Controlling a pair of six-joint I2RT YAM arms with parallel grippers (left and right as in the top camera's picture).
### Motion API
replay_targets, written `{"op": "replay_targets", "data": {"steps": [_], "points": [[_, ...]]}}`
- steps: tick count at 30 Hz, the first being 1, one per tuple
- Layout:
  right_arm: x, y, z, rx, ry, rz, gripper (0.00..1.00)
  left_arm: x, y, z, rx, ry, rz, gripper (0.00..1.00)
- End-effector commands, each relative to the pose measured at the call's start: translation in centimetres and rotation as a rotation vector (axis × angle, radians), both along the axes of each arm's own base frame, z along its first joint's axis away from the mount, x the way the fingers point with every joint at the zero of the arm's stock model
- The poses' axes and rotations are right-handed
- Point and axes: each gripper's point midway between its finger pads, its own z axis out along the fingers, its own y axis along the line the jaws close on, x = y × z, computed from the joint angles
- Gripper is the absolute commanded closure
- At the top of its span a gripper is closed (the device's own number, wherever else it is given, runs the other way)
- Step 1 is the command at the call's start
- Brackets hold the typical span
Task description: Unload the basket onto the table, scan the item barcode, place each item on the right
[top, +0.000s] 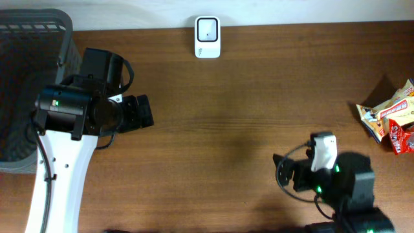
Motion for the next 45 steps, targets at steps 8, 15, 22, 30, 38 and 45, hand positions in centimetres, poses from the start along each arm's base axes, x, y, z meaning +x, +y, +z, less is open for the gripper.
{"op": "replay_targets", "data": {"steps": [8, 15, 22, 30, 38, 45], "points": [[0.8, -0.2, 2.5, -0.03, -0.6, 0.01, 0.02, 0.0, 0.2, 0.2, 0.006, -0.009, 0.014, 0.01], [3.4, -3.0, -0.1, -0.074, -0.689, -0.137, 0.01, 0.0, 0.2, 0.2, 0.006, -0.009, 0.014, 0.01], [4.0, -5.8, -1.5, -0.134, -0.67, -0.291, 0.01, 0.0, 0.2, 0.2, 0.006, -0.009, 0.014, 0.01], [4.0, -6.4, -3.0, -0.238, -0.623, -0.283, 0.01, 0.0, 0.2, 0.2, 0.006, -0.009, 0.014, 0.01], [4.0, -6.3, -2.9, -0.235, -0.624, -0.277, 0.02, 0.0, 0.2, 0.2, 0.006, -0.009, 0.014, 0.01], [4.0, -6.3, -2.9, -0.235, -0.624, -0.277, 0.02, 0.0, 0.2, 0.2, 0.006, -0.009, 0.014, 0.01]]}}
